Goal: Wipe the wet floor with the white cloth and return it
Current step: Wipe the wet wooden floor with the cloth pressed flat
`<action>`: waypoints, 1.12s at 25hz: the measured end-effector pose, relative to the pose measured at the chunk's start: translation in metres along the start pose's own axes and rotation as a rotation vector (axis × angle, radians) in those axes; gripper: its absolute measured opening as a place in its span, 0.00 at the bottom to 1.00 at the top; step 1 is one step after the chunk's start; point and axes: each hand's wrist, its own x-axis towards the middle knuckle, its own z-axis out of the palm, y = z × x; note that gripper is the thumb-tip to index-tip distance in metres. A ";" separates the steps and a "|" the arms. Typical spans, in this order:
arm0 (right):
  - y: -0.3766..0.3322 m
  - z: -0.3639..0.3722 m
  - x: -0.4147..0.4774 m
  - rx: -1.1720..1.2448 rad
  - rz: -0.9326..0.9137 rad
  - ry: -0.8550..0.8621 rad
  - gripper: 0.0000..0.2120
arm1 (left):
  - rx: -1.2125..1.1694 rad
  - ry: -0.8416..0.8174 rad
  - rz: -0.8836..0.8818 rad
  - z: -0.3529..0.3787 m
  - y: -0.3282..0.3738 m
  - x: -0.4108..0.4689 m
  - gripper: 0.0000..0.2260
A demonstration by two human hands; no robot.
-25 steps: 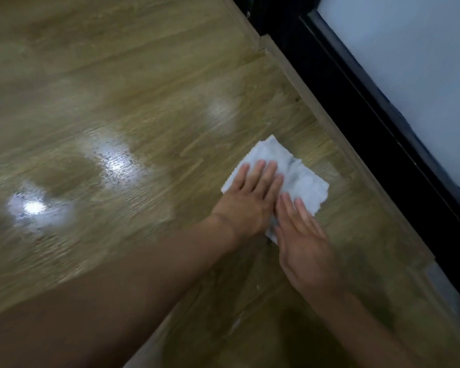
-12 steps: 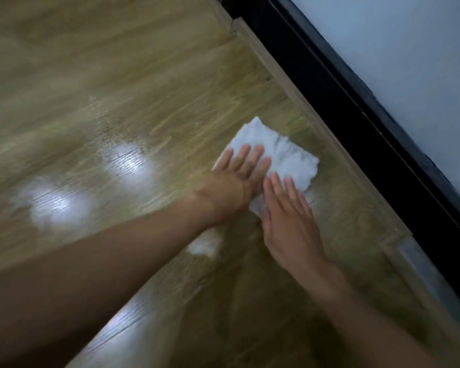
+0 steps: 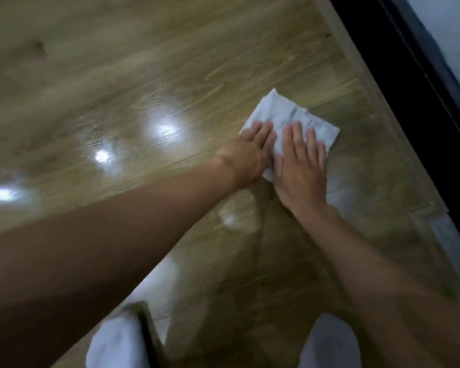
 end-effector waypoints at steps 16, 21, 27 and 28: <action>-0.072 0.006 -0.015 -0.106 -0.290 -0.088 0.29 | -0.334 0.180 -0.258 0.072 -0.034 -0.084 0.26; -0.119 0.018 -0.063 -0.104 -0.482 -0.092 0.29 | -0.359 0.289 -0.324 0.125 -0.013 -0.181 0.26; -0.193 0.021 0.026 -0.129 -0.514 -0.198 0.30 | -0.402 0.217 -0.514 0.132 -0.105 -0.160 0.29; -0.195 0.021 0.019 -0.128 -0.527 -0.209 0.30 | -0.440 0.232 -0.530 0.133 -0.102 -0.166 0.29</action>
